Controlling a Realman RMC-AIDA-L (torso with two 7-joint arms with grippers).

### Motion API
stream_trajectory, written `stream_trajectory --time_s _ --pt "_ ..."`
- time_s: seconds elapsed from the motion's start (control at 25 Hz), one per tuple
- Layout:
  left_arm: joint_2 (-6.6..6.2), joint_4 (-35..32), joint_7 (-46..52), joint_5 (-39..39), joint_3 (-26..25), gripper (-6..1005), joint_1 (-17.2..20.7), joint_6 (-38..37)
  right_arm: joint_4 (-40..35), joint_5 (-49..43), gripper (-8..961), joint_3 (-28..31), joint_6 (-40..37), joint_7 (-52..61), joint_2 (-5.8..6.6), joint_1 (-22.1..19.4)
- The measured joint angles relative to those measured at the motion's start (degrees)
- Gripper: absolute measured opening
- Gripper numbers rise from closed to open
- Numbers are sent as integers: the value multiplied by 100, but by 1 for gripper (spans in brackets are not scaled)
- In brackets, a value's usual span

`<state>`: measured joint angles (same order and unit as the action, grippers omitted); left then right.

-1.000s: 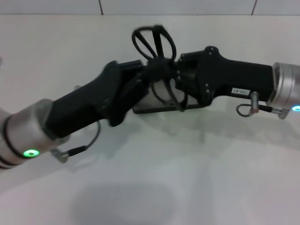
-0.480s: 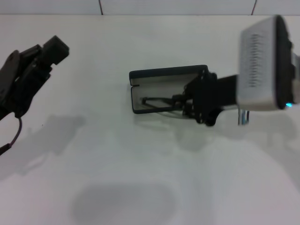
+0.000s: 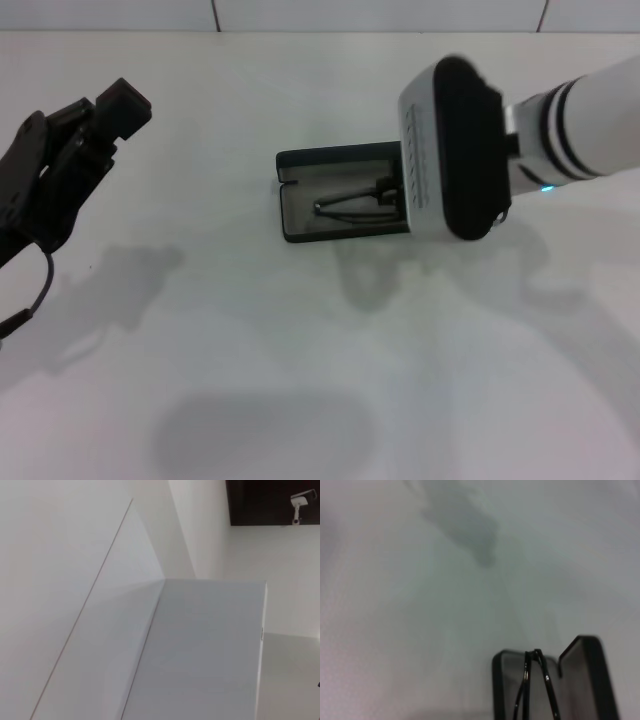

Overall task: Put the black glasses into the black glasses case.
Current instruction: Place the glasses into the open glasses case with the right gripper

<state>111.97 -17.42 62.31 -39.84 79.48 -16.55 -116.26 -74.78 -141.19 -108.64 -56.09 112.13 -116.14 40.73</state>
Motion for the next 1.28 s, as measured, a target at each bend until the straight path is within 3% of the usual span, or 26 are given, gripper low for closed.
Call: stream_trajectory --time_s 0.84,1.28 --pt "23 144 -44 1 -3 65 53 3 925 -174 109 -750 1651 45 -4 237" --pt "36 213 -44 -11 -3 66 31 8 1156 -35 110 -807 1836 51 -4 268"
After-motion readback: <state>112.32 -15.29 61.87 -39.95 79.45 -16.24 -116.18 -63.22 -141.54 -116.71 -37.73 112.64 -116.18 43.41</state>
